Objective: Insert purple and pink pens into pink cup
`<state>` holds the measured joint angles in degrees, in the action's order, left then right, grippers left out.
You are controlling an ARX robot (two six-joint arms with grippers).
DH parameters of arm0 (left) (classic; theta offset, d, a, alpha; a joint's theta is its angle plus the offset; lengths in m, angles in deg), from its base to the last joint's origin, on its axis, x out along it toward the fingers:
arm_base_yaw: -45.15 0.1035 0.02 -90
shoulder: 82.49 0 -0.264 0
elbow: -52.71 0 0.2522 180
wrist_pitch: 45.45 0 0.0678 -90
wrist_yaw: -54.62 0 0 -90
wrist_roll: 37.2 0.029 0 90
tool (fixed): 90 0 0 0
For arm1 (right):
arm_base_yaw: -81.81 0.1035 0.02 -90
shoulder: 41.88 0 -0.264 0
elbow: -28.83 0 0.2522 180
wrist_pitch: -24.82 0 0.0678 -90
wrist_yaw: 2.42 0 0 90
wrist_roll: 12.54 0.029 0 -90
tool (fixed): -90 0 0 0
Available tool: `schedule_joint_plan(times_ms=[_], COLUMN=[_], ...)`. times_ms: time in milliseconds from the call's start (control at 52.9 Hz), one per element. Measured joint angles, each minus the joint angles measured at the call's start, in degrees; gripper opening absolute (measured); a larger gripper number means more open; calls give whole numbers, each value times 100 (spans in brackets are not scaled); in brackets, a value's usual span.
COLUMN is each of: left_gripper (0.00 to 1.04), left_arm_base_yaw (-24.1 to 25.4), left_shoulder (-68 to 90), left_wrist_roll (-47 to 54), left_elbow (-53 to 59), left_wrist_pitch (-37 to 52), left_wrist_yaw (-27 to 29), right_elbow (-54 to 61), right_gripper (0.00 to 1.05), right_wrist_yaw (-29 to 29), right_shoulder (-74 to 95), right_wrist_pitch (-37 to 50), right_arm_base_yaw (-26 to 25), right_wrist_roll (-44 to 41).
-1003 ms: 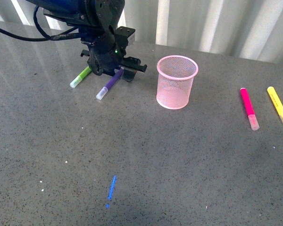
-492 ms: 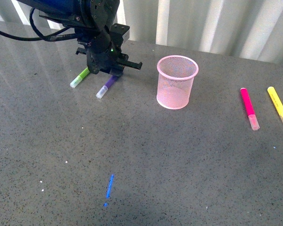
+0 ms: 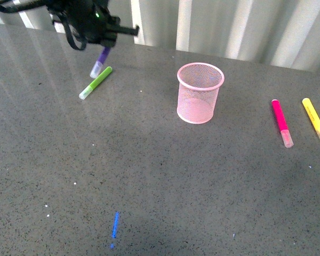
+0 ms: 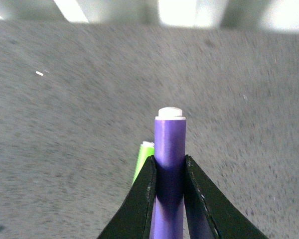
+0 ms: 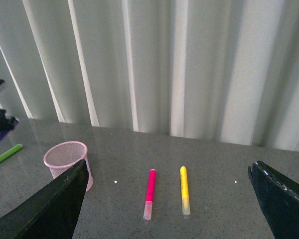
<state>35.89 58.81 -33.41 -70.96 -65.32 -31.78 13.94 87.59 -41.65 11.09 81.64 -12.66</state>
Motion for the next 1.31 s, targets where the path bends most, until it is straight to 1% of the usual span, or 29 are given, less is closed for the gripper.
schedule_joint_plan(times_ms=[113, 170, 227, 265, 303, 359, 454, 624, 813, 1040, 1305], left_gripper=[12, 12, 12, 12, 12, 12, 12, 12, 12, 12, 12], left_arm_base_yaw=[177, 186, 140, 92, 13, -105, -295, -673, -1047, -1392, -1482], left_shoulder=[-870, -1233, -1429, -1539, -1668, -1790, -1873, -1897, -1705, -1193, -647], left_wrist_roll=[-568, -863, -990, -1021, -1193, -1434, -1700, -2273, -2691, -2940, -3342], left_elbow=[892, 1412, 1738, 1954, 2267, 2616, 2935, 3062, 2909, 2732, 2721], left_wrist_pitch=[1248, 2041, 2433, 2645, 2951, 3383, 4065, 5101, 5672, 6074, 6426], left_wrist_yaw=[254, 243, 142, 20, -310, -577, -575, -452, -219, -83, 79], right_elbow=[0, 0, 0, 0, 0, 0, 0, 0, 0, 0, 0], right_gripper=[98, 98, 98, 98, 98, 98, 98, 98, 98, 98, 98], right_wrist_yaw=[0, 0, 2, 0, 0, 0, 0, 0, 0, 0, 0], right_shoulder=[0, 0, 0, 0, 0, 0, 0, 0, 0, 0, 0], right_wrist_pitch=[0, 0, 0, 0, 0, 0, 0, 0, 0, 0, 0], right_arm_base_yaw=[0, 0, 0, 0, 0, 0, 0, 0, 0, 0, 0], right_wrist_roll=[0, 0, 0, 0, 0, 0, 0, 0, 0, 0, 0])
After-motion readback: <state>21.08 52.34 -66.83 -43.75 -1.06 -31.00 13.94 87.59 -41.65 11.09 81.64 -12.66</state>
